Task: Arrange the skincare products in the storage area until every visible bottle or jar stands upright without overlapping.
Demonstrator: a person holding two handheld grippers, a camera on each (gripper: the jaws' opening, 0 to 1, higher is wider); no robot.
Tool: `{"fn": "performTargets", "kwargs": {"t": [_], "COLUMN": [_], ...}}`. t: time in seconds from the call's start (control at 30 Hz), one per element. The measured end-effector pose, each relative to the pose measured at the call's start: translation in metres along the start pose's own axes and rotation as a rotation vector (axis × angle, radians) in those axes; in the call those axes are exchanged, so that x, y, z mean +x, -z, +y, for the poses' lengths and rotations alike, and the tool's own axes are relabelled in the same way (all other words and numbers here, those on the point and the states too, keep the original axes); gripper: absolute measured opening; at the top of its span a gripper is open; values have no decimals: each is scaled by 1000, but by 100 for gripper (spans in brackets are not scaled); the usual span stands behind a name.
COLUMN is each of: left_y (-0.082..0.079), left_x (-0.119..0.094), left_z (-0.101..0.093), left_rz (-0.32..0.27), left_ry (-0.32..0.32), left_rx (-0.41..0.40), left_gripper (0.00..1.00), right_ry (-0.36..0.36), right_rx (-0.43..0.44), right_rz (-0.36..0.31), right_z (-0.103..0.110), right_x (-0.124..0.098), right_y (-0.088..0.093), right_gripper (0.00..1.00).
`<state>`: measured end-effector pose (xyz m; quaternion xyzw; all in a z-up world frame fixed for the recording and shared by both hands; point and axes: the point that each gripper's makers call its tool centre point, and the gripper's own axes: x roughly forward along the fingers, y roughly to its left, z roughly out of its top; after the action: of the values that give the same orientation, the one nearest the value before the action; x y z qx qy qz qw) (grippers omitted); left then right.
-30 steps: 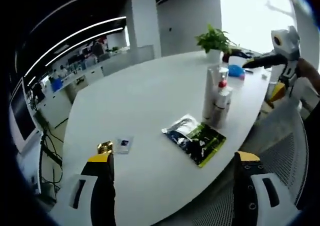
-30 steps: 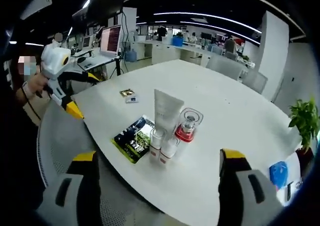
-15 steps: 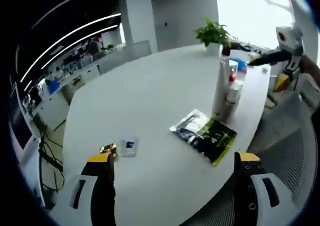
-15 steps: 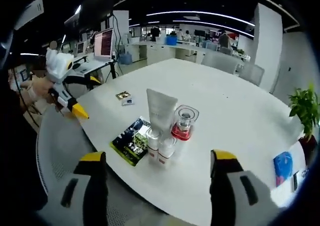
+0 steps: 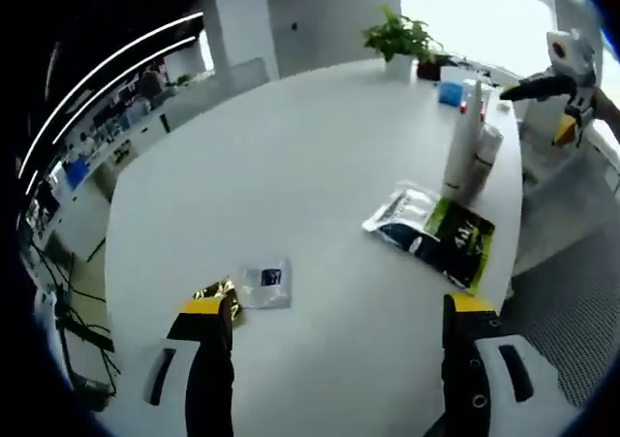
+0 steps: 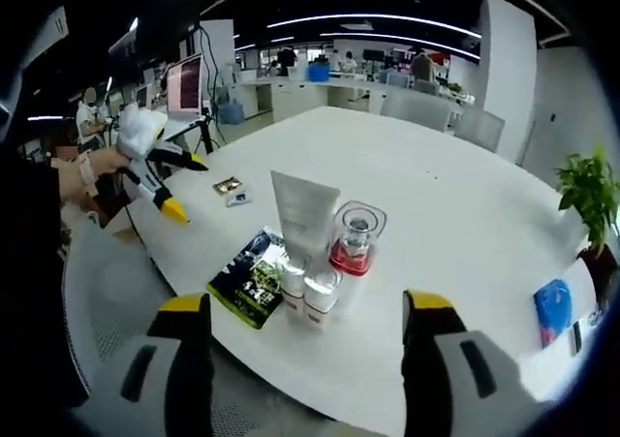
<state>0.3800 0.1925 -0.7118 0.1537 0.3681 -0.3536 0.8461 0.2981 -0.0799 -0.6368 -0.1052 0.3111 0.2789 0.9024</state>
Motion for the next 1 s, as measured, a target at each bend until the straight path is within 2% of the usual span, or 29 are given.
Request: {"fn": "performTargets", "kwargs": {"t": [0.03,0.13,0.23,0.33,0.43,0.53,0.7,1.0], "left_y": [1,16,22,31,34,33,39,26], "left_x": [2,22,37,43,47,50,56,70], "left_z": [1,6,12,21,32,33,31,39], "left_rz": [4,88,91,126,121,112,144,125], "left_ry": [2,27,25,-3,-21,-10,-3,-10], "left_rx": [-3,-85,-165,-246,-252,-286,-292,-265], "left_gripper": [81,74,76,75,71,71,72,72], "right_ry": [4,15,34,51,60,65,62,56], "right_rx": [4,12,27,49,63,68,80,93], "right_rz": [2,15,12,18,24,31,30,45], "right_z": [0,0,-2,-3,-5,-5,-5,-5], "right_x": [0,1,1,-1,-1,0,2,5], "right_y": [1,4,6,9,12,14,14,19], "right_gripper": [82,81,79,78,77,76,75,75]}}
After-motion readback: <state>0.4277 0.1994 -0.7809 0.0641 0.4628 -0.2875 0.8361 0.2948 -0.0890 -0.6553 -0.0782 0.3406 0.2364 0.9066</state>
